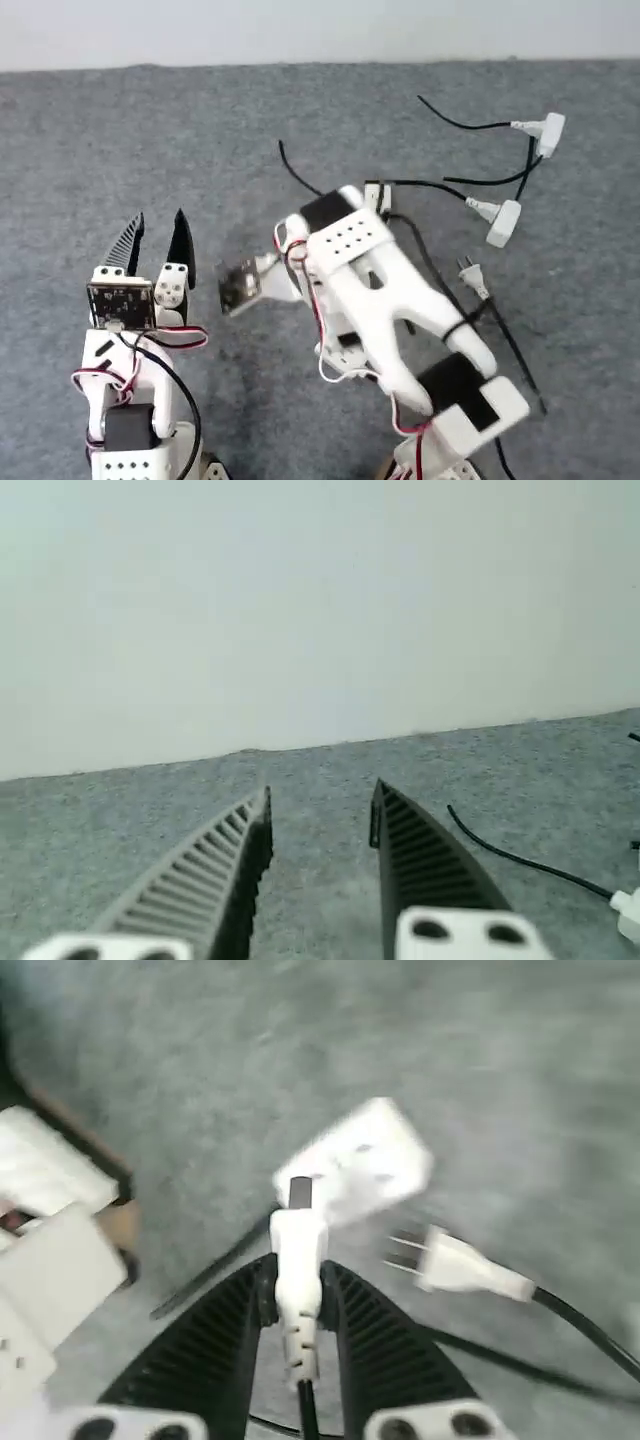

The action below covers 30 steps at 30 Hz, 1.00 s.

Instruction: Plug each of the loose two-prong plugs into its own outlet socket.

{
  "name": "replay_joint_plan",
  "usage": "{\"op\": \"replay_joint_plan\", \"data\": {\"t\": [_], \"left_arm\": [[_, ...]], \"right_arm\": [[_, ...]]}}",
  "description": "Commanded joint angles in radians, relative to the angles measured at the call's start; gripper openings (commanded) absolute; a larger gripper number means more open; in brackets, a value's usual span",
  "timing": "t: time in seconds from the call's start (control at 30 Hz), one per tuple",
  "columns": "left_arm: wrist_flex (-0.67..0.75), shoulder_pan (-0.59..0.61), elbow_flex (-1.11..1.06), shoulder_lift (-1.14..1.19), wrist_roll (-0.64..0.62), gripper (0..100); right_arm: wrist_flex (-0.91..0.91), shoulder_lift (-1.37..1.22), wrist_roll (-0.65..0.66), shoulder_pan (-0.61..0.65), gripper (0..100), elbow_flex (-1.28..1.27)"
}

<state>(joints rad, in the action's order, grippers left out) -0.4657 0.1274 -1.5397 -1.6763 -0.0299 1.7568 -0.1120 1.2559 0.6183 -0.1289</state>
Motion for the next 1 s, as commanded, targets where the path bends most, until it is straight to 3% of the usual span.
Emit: {"op": "replay_joint_plan", "data": {"t": [0.0,0.83,0.97], "left_arm": [[0.032,-0.002,0.024,0.002,0.009,17],[0.034,-0.028,0.013,0.002,0.051,17],[0.034,-0.044,0.013,0.003,0.051,17]], "right_arm": [[0.045,-0.016,0.025,0.010,0.9,0.000],[0.042,-0.021,0.043,-0.044,0.9,0.068],[0.041,0.027,0.011,-0.048,0.9,0.167]]}}
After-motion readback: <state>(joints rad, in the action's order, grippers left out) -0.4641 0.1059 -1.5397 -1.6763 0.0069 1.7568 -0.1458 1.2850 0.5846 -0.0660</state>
